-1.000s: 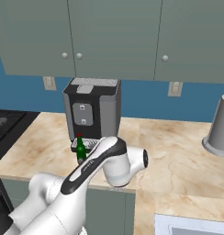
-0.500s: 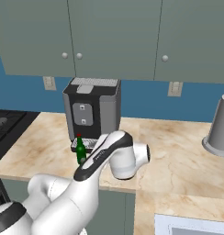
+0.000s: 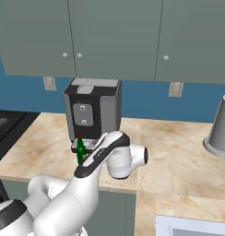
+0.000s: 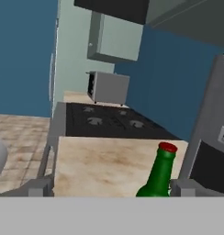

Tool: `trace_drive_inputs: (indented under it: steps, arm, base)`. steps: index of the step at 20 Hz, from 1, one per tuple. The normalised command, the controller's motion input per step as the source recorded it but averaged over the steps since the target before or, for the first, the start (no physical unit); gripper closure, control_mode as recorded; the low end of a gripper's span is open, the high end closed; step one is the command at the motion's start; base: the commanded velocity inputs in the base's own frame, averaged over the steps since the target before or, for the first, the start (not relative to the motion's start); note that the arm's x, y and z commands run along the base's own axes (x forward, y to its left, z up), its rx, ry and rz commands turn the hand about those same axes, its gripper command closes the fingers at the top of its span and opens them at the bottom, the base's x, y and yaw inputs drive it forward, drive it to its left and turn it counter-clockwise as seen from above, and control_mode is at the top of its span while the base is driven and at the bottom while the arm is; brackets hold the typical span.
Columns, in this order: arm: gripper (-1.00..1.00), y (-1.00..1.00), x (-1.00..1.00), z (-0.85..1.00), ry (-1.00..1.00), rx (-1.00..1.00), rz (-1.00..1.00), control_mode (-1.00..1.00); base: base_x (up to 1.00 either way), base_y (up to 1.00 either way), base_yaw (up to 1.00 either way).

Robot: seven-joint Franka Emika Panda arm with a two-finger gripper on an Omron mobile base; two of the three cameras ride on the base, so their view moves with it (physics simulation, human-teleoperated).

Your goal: Place the drinks on the dining counter in a tight cluster.

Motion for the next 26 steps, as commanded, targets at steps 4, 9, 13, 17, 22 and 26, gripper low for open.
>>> trace_drive_inputs:
  steps: [4,9,13,17,22,26]
  arm:
    - [-1.00,0.10,0.32,-0.10,0.00,0.00,-0.11,-1.00]
    - [-1.00,0.12,0.30,-0.10,0.02,0.00,-0.07,-1.00]
    - [-1.00,0.11,0.22,-0.14,0.04,0.00,-0.02,-1.00]
    - [-1.00,0.08,0.23,-0.11,0.03,0.00,0.00,-1.00]
    - [-1.00,0.07,0.24,-0.07,0.01,0.00,0.00,-1.00]
    - [-1.00,0.11,0.24,-0.06,0.00,0.00,0.00,-1.00]
  base:
    - [0.00,0.00,0.00]
    - [0.00,0.00,0.00]
    - [0.00,0.00,0.00]
    - [0.00,0.00,0.00]
    - [0.00,0.00,0.00]
    - [0.00,0.00,0.00]
